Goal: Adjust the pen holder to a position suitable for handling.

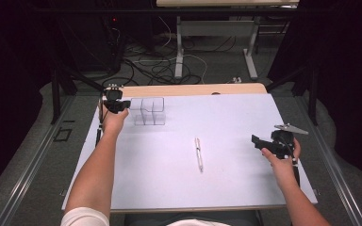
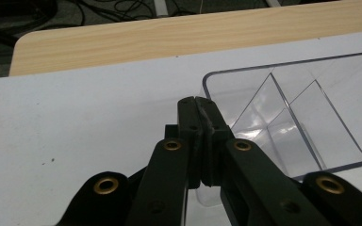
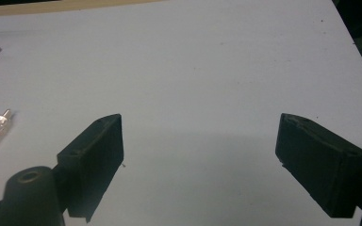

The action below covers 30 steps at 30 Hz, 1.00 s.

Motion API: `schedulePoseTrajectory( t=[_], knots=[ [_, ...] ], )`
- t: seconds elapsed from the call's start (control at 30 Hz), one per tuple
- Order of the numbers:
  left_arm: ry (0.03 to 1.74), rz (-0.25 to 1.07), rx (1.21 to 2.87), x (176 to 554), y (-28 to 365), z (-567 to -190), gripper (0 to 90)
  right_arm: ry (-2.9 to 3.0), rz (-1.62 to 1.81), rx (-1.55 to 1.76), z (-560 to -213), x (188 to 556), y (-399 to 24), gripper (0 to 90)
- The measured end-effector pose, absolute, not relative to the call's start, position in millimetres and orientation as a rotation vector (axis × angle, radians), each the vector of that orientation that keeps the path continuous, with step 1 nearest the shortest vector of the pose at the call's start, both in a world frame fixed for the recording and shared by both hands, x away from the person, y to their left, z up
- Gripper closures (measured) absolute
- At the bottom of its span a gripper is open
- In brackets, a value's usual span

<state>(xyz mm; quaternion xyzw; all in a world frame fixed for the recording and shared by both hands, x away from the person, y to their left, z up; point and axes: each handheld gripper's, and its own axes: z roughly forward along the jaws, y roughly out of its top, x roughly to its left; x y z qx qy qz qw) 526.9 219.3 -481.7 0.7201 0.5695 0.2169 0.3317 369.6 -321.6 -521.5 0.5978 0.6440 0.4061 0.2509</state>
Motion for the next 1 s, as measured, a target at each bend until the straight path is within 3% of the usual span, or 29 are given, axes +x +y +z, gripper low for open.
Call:
schedulePoseTrajectory(
  t=[1.0],
  knots=[
    [1.417,0.453,1.840,506.2,134.3,-486.6,90.0,1.772,1.107,1.636,-522.9,370.5,-317.8,15.4]
  ],
)
